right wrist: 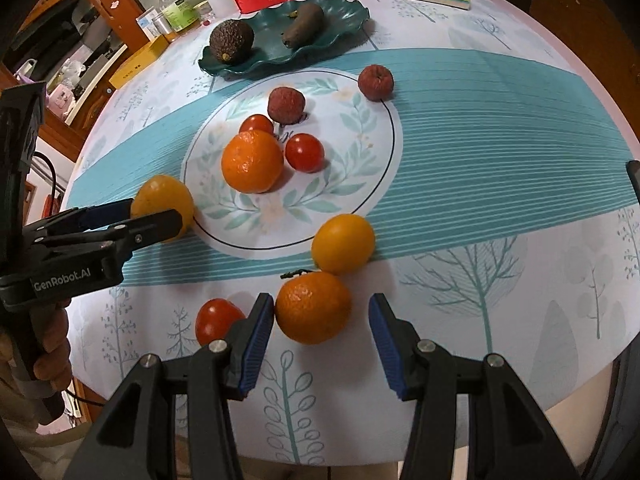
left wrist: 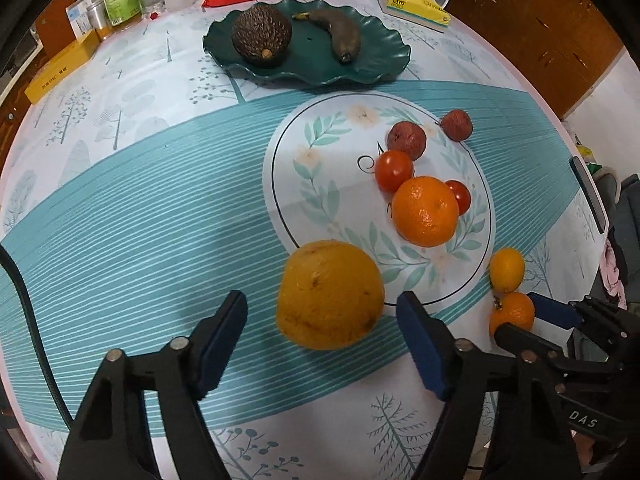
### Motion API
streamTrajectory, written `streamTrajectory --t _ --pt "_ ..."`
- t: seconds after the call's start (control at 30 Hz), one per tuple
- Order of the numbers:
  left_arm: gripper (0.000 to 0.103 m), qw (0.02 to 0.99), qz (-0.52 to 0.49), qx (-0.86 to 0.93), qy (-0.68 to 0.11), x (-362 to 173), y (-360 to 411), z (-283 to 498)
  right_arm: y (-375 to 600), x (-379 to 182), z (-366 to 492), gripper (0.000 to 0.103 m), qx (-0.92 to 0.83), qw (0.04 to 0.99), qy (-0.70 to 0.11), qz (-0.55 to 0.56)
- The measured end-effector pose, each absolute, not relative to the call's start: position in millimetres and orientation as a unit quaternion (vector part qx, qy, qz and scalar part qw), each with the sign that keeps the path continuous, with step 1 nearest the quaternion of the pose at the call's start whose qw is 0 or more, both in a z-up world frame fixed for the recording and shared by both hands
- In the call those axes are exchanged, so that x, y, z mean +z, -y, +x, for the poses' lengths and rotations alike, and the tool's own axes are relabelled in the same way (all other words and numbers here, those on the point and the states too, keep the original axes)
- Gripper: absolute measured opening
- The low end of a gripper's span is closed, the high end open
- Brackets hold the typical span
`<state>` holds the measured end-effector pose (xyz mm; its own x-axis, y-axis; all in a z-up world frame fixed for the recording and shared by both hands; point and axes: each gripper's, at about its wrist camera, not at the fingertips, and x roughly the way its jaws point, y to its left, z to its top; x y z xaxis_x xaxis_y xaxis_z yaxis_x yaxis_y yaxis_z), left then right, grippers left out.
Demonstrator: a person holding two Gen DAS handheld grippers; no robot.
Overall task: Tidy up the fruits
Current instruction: 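Grasp the large orange with the left tool while the right tool grasps a tangerine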
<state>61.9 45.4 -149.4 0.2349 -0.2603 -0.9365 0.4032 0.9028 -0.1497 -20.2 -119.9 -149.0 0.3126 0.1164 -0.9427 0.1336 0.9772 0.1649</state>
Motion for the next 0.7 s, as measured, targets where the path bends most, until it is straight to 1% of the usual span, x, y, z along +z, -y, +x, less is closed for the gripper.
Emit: streamTrajectory --t 0.07,0.1,0.17,0.2,0.27,0.3,0.7 --pt "0.065 0.781 0.059 -0.214 -0.584 -153.1 -45.2 62.4 117.9 -152.3 -19.2 0.05 -0.006 0.802 -0.588 0.108" --pt "0.063 0.78 0.058 -0.215 -0.585 -154.5 -45.1 62.4 116.7 -153.6 -19.1 0.049 -0.008 0.802 -0.588 0.106" --pt "0.059 0.779 0.056 -0.217 -0.586 -156.8 -45.4 61.7 114.6 -155.6 -18.4 0.04 -0.007 0.801 -0.59 0.104" --pt "0.058 0.778 0.054 -0.218 -0.587 -157.8 -45.4 61.5 113.8 -156.5 -18.1 0.04 -0.007 0.8 -0.592 0.103" --pt "0.051 0.776 0.05 -0.222 -0.589 -160.0 -45.2 61.3 112.1 -156.0 -18.1 0.04 -0.009 0.802 -0.59 0.098" --pt "0.05 0.775 0.049 -0.225 -0.589 -160.6 -44.9 61.0 111.5 -156.0 -18.6 0.04 -0.009 0.802 -0.589 0.096" --pt "0.047 0.782 0.039 -0.22 -0.582 -159.2 -47.0 56.3 109.0 -144.9 -24.4 0.038 0.0 0.816 -0.571 0.09"
